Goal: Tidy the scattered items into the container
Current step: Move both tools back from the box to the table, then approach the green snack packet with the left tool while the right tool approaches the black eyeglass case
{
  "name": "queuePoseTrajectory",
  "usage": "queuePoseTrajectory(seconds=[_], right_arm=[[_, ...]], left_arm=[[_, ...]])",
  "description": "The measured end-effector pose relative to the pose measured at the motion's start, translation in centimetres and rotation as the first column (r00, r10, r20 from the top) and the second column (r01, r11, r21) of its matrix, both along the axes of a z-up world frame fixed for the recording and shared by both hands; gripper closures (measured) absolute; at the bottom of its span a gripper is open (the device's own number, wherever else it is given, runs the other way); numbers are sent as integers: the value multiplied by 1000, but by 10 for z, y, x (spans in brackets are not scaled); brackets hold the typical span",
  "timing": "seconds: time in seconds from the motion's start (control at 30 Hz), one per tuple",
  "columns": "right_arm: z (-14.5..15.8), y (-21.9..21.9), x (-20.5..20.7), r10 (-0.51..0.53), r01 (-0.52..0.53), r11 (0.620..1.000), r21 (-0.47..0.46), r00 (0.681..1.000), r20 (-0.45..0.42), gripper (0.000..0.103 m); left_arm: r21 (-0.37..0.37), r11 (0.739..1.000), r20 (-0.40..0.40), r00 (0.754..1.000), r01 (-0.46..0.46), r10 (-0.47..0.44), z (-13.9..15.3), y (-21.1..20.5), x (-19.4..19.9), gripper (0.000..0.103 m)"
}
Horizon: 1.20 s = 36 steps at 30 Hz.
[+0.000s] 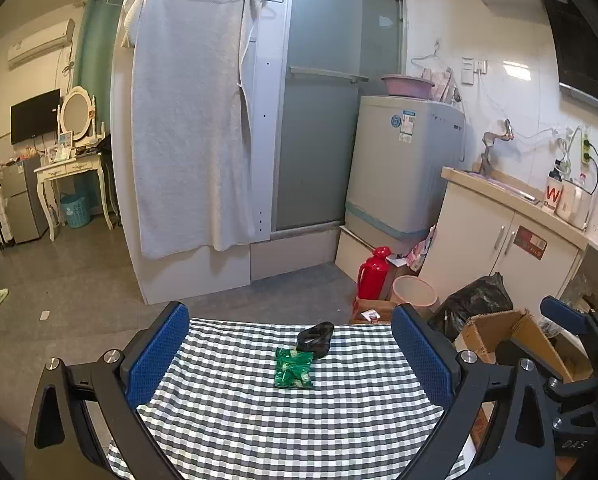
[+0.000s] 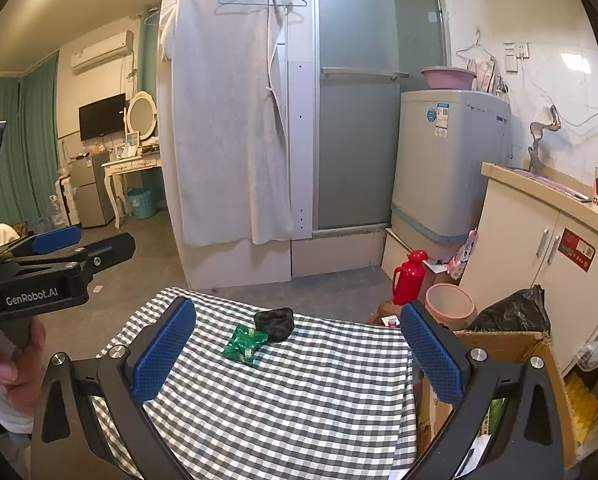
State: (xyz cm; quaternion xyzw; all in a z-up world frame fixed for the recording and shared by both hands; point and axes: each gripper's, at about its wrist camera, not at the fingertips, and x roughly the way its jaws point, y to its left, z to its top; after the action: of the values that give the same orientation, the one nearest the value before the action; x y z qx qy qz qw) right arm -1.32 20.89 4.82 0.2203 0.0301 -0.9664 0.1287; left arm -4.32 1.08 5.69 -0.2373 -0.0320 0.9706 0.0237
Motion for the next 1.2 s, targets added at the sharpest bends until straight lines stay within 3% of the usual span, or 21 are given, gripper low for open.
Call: queuePoseTrajectory(seconds=[0.83,1.2], right_arm=[[-61,-26,-91,12,-16,999,29,989,147,0],[-95,-34,-132,6,-16,999,46,976,217,0]], left_arm=[[-1,1000,158,987,-25,25,-72,-16,-83,0],[-5,1000,250,968,-7,8,-119,-17,-121,0]])
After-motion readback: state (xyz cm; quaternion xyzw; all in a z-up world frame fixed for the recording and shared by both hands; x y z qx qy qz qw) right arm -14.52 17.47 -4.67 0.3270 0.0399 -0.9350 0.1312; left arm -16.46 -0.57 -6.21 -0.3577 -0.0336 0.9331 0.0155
